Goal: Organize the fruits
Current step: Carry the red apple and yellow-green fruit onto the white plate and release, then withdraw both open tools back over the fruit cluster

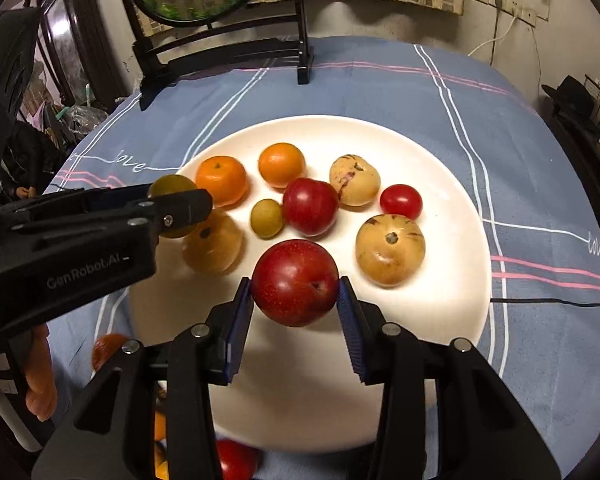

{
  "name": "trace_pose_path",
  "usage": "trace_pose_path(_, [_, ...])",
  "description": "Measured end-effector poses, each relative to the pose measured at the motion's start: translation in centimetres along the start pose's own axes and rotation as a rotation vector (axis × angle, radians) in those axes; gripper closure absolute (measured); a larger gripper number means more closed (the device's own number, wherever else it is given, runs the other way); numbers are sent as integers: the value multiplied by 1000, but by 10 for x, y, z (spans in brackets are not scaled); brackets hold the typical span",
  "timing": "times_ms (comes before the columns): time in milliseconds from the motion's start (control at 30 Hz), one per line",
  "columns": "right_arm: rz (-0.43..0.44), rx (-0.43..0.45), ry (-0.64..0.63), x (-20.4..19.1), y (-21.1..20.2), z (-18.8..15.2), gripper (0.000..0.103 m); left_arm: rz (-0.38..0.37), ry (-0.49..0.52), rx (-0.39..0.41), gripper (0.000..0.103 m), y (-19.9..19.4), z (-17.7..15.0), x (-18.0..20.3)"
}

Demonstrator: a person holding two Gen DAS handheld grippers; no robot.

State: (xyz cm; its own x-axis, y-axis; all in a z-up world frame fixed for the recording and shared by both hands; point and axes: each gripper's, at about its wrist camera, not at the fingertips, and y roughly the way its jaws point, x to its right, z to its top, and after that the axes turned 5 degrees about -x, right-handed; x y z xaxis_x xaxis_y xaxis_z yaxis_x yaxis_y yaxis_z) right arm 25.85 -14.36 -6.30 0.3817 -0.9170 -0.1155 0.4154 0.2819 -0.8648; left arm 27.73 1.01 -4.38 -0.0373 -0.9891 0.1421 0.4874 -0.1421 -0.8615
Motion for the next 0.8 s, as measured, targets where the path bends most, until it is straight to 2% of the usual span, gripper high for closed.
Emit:
trace_pose_path(67, [0,-1,2,2,2,3,57,10,4,-2,60,3,3,0])
trace_pose_path(100, [-8,-5,1,2,3,5,46,5,5,-4,50,3,6,0])
trace_pose_path(133, [-3,21,0,2,0,5,40,3,3,-1,39,2,6,0])
trace_pose_path(200, [-10,69,-3,2,-11,3,40,11,-4,27,37,-6,8,-1])
trace_pose_path(333, [-32,103,5,3,-44,-8,40,-3,-6,73,37,-39,-1,-5])
trace_pose_path(467, [-33,137,42,9,-86,-45,39,-27,13,129,32,-82,-39,-2])
trace_pose_path(567, [13,134,98,15,-105,-87,39,-25,20,181,30,-103,-77,2])
trace_pose_path(667, [60,116,150,16,-111,-121,38,-22,12,210,30,-113,-115,4])
trace_pose_path(800, [40,99,172,15,-117,-145,38,-37,-22,207,30,-115,-152,-1])
